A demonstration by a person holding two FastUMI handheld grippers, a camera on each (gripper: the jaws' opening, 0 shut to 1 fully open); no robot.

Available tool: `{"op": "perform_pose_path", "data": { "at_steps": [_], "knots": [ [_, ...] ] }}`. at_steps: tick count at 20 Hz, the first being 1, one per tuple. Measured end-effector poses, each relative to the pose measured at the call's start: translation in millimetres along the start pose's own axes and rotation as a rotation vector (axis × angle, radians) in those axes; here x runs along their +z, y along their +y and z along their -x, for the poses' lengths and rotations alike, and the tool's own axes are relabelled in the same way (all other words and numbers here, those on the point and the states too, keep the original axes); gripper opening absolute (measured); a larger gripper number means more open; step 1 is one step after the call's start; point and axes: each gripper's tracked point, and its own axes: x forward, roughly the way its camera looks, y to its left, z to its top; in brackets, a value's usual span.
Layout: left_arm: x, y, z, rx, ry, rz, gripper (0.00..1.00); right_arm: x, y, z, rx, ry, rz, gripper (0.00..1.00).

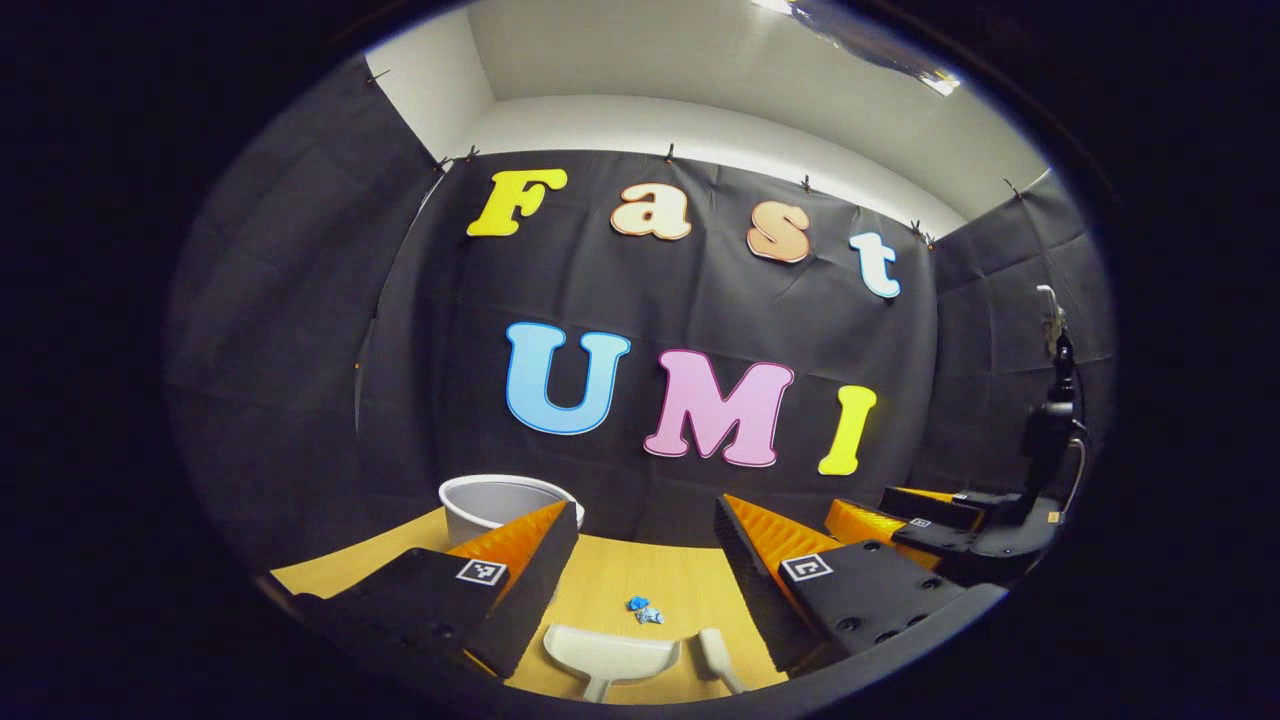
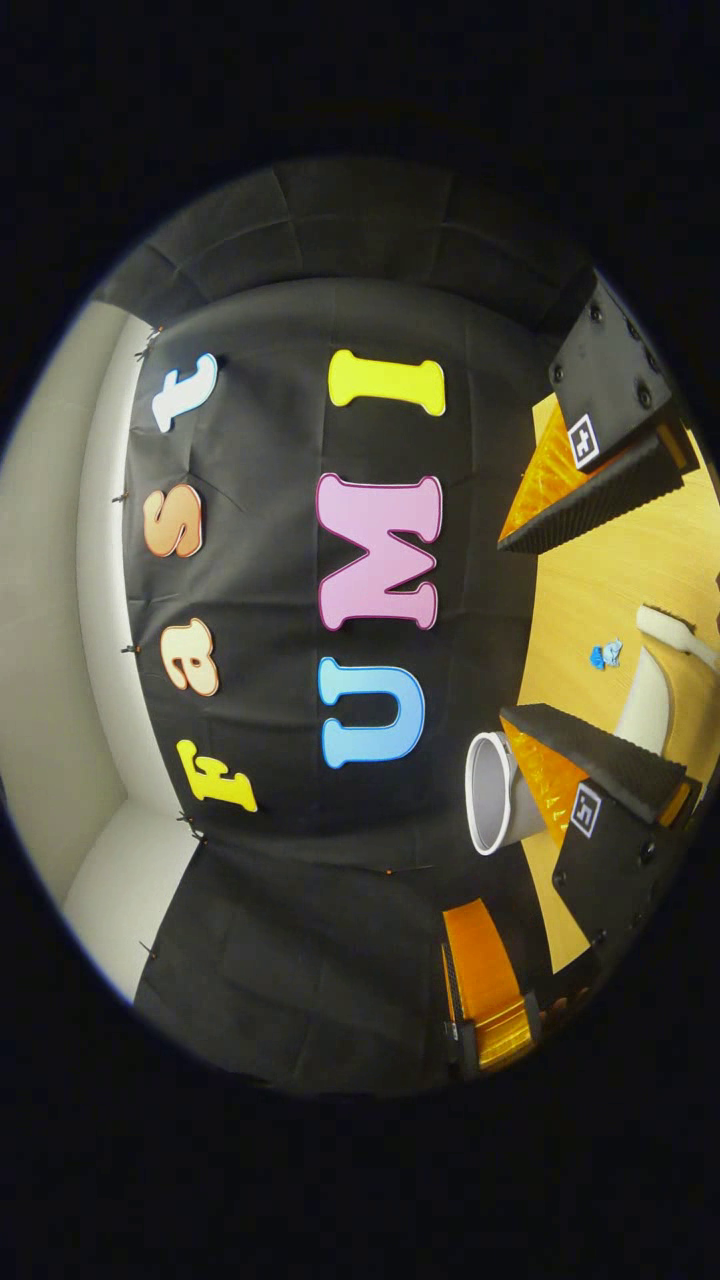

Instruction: Pick up the small broom and dustpan from the desktop, sweep the trash into the dustpan with the broom, and then empty the trash into the garbage bin.

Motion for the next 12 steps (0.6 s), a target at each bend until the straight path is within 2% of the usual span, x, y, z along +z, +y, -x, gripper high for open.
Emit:
{"op": "perform_pose_path", "data": {
  "at_steps": [3, 6, 9, 12],
  "knots": [
    [-9.7, 1.5, -5.5, 0.067, 0.036, -0.092, 0.82, -7.2, -16.5, -1.7, 0.015, 0.008, -0.019, 0.98],
    [-21.1, -6.6, -12.8, 0.043, 0.075, -0.138, 0.82, -8.3, -40.5, -3.1, -0.040, -0.005, -0.003, 0.98],
    [-25.5, 1.1, -26.1, 0.026, 0.090, -0.074, 0.82, -22.3, -36.6, -9.9, -0.059, 0.041, -0.007, 0.98],
    [-42.0, 15.7, -34.9, -0.016, 0.159, -0.023, 0.82, -20.2, -30.3, -15.5, -0.112, 0.042, -0.002, 0.98]
  ]
}}
